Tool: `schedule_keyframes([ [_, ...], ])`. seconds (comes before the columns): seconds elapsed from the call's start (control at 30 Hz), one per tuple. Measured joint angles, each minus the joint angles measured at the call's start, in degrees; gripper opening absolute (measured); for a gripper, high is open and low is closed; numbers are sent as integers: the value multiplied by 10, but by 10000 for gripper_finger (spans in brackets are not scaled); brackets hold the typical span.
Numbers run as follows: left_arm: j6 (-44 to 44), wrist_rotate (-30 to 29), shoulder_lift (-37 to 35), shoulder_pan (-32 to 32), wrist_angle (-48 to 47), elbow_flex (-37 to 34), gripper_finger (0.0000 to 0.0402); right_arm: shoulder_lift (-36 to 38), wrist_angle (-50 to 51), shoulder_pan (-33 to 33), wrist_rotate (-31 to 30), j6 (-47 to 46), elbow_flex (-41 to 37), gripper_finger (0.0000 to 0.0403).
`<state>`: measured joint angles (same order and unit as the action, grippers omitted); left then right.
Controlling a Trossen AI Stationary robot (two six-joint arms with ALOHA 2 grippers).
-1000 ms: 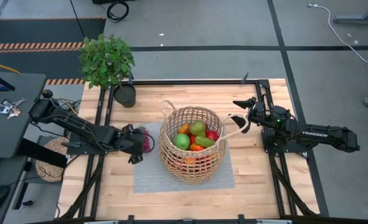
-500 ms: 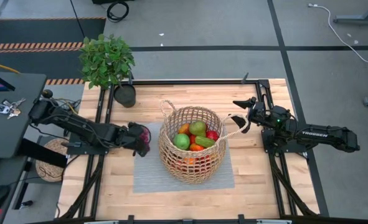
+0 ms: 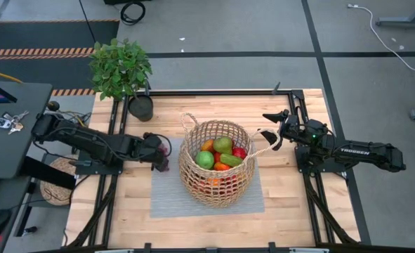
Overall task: Build produce basket
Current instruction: Put the violet grapes into the brown basket
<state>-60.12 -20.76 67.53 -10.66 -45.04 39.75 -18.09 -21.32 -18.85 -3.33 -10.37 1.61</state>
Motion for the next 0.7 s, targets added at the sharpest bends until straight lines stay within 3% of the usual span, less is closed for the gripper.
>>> schedule_keyframes([
  [0.23,-23,35,0,-4,3,0,270,0,0,0,0,0,0,394],
  [0.7,-26,37,0,-7,4,0,270,0,0,0,0,0,0,394],
])
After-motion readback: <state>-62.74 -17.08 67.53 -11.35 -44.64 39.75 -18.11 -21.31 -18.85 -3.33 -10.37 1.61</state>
